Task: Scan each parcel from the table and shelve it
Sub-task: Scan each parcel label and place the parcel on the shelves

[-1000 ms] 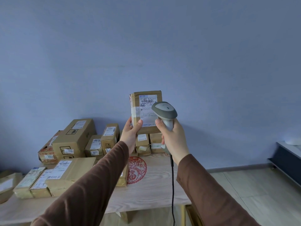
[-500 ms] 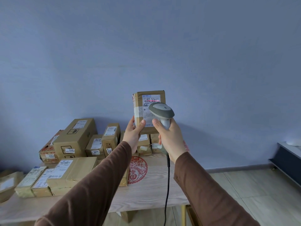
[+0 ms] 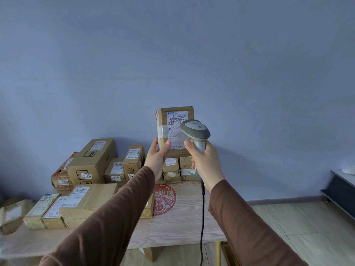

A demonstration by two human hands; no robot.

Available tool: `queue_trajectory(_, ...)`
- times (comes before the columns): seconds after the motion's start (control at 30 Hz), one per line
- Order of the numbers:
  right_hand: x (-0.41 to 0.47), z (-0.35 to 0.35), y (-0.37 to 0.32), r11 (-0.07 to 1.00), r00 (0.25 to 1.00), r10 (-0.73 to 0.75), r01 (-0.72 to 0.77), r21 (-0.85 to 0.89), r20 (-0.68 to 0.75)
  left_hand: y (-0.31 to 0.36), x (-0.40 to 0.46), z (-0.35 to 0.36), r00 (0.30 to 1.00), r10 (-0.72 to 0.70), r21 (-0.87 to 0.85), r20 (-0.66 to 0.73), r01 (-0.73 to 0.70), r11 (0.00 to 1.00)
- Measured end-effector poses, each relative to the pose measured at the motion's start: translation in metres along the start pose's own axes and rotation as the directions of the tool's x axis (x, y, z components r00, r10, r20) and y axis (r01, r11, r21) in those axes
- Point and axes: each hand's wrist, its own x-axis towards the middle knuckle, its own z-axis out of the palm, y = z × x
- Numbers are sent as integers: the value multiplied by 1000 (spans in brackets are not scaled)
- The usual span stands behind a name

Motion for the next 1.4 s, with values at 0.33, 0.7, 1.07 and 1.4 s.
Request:
queue_trajectory(0.33, 21, -14, 9, 972, 987, 126, -103, 213, -101, 29, -19, -15, 999, 20, 26, -50, -19, 999)
queue_trajectory(0.7, 8, 83, -15, 905, 954, 191, -262, 335, 231, 104, -96, -73, 964, 84, 92, -251, -62, 994)
queue_trajectory(1.07, -107, 249, -109, 891, 847, 76, -295, 346, 526, 218, -264, -202, 866, 223, 272, -447, -106, 956)
queue_trajectory(1.4, -294, 425, -216, 855, 662, -35, -368, 365, 749, 340, -479, -341, 735, 292, 360, -612, -69, 930)
